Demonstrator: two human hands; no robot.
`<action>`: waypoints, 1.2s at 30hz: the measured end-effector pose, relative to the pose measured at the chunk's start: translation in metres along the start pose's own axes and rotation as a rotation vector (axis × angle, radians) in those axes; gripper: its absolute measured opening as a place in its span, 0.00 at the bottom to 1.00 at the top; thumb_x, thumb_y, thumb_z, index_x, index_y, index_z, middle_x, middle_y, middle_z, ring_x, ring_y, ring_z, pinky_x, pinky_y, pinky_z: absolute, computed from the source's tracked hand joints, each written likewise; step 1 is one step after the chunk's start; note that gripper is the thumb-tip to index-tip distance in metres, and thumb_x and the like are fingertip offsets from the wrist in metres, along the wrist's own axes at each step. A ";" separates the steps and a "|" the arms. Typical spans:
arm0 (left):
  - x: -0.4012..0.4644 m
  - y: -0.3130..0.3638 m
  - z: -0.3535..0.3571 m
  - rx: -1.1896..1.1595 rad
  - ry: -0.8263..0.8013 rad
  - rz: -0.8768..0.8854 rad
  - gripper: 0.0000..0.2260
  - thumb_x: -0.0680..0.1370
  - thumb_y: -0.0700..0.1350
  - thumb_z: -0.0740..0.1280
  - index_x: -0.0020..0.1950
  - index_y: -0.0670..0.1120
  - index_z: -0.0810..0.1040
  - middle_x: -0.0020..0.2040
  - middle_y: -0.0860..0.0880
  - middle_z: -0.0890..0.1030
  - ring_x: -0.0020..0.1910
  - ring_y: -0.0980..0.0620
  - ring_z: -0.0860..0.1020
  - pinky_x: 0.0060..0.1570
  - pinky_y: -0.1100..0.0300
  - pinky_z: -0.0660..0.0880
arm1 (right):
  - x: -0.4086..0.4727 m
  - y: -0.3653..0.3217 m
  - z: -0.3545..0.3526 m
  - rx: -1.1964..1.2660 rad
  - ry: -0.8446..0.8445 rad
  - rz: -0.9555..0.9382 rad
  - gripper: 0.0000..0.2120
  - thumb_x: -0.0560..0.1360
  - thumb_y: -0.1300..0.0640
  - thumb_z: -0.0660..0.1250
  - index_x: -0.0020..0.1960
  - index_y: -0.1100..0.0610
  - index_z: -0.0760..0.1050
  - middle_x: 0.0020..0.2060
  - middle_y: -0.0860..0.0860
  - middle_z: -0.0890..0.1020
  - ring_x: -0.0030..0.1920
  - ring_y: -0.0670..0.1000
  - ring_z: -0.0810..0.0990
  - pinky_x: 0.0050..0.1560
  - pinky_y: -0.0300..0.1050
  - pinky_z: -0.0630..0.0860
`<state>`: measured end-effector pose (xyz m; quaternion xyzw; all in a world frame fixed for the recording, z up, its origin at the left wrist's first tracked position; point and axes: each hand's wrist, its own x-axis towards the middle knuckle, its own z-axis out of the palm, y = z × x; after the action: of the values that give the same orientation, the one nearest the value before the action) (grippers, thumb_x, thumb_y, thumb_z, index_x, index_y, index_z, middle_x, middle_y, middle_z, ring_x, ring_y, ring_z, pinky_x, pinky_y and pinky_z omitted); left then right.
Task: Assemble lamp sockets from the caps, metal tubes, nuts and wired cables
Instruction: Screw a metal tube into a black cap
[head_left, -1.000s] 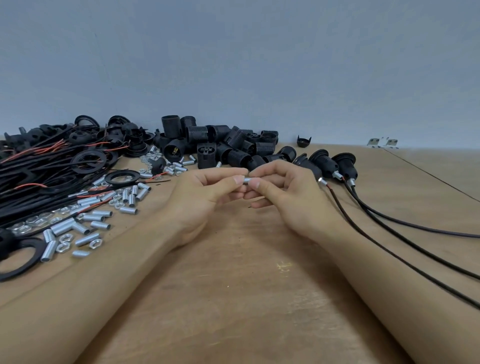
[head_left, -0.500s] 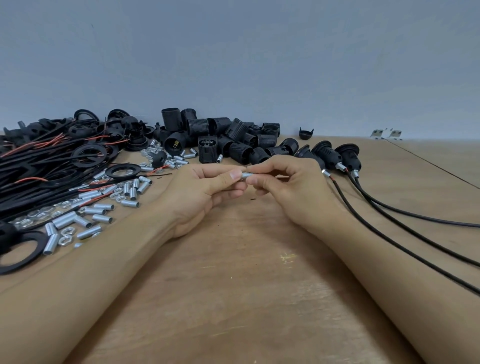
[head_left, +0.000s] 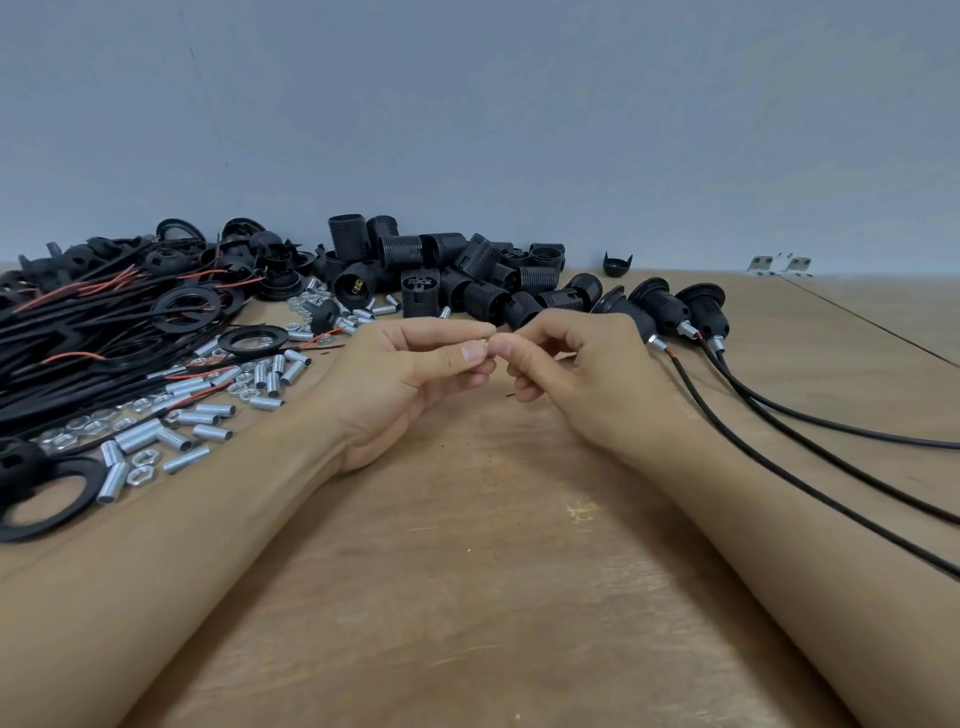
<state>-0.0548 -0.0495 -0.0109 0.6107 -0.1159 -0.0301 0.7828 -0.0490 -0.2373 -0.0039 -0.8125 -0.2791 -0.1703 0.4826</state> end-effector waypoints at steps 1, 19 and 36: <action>-0.001 0.001 0.001 0.016 0.001 0.015 0.17 0.70 0.34 0.71 0.58 0.32 0.80 0.51 0.38 0.84 0.47 0.49 0.83 0.50 0.59 0.80 | 0.000 0.000 0.001 -0.013 -0.006 0.016 0.07 0.77 0.54 0.70 0.42 0.56 0.81 0.33 0.50 0.82 0.31 0.44 0.82 0.34 0.43 0.81; -0.004 0.009 0.008 0.089 0.109 0.186 0.20 0.74 0.47 0.62 0.63 0.42 0.78 0.49 0.41 0.86 0.61 0.45 0.80 0.58 0.49 0.73 | 0.005 -0.003 0.006 0.157 0.031 0.174 0.14 0.80 0.52 0.65 0.40 0.59 0.78 0.30 0.50 0.79 0.28 0.46 0.77 0.29 0.39 0.75; -0.007 0.014 0.015 0.118 0.132 0.128 0.27 0.76 0.62 0.56 0.64 0.46 0.77 0.49 0.46 0.86 0.58 0.50 0.81 0.59 0.48 0.70 | 0.008 0.001 0.004 0.136 0.059 0.229 0.16 0.81 0.51 0.63 0.37 0.55 0.74 0.26 0.41 0.78 0.26 0.40 0.74 0.28 0.33 0.70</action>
<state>-0.0659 -0.0590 0.0049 0.6476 -0.1044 0.0672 0.7518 -0.0418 -0.2315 -0.0019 -0.7990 -0.1813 -0.1186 0.5609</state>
